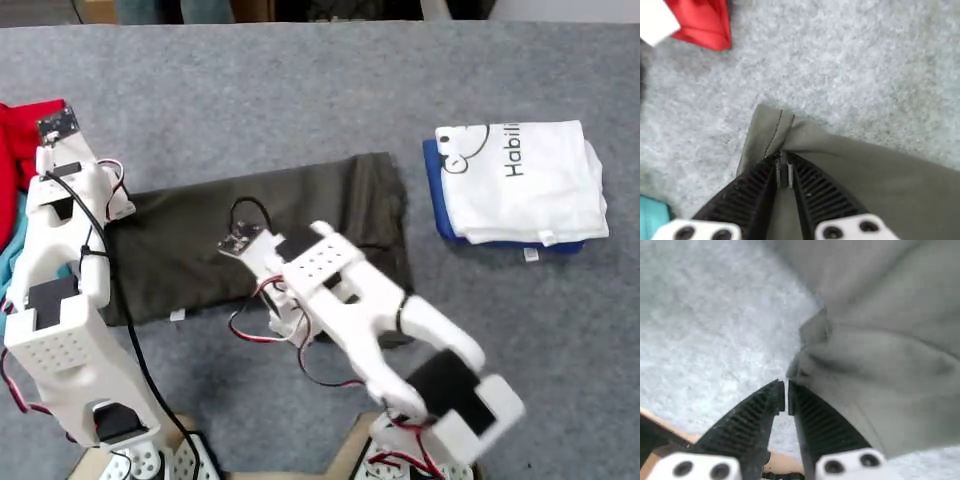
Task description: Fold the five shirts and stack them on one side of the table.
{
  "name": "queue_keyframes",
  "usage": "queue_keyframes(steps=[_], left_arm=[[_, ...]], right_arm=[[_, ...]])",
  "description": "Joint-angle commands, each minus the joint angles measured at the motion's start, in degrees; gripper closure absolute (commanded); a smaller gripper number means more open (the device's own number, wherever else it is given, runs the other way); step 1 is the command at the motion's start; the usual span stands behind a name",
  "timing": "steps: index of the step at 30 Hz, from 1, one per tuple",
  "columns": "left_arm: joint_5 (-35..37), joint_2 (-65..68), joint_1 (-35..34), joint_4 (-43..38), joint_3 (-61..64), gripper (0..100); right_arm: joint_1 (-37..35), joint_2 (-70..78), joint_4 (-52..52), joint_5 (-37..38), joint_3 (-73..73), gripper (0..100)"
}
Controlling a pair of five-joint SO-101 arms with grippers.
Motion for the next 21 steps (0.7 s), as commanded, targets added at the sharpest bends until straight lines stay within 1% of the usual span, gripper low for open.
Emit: queue_keyframes(steps=[1,5,7,9,12,14,17,21], left_arm=[[-0.53,-1.23,-2.33,-1.32,-1.27,97],[-0.53,-1.23,-2.24,-1.32,-1.27,97],[-0.53,-1.23,-2.24,-1.32,-1.36,97],[-0.53,-1.23,-2.24,-1.32,-1.36,97],[-0.53,-1.23,-2.15,-1.32,-1.36,97],[-0.53,-1.23,-2.07,-1.32,-1.36,97],[-0.53,-1.23,-1.98,-1.32,-1.36,97],[-0.53,-1.23,-1.98,-1.32,-1.36,97]], right_arm=[[3.16,-8.66,3.87,3.96,-0.22,97.3],[8.44,-14.37,6.24,14.68,0.75,97.2],[9.49,-15.25,5.98,20.04,2.51,94.2],[9.58,-14.81,5.89,23.74,4.62,85.5],[10.11,-11.47,3.08,25.23,7.25,70.7],[9.76,-8.31,3.25,27.87,7.52,65.5],[9.93,-2.95,0.09,30.07,7.87,64.4],[9.93,5.05,-6.77,29.98,8.22,68.4]])
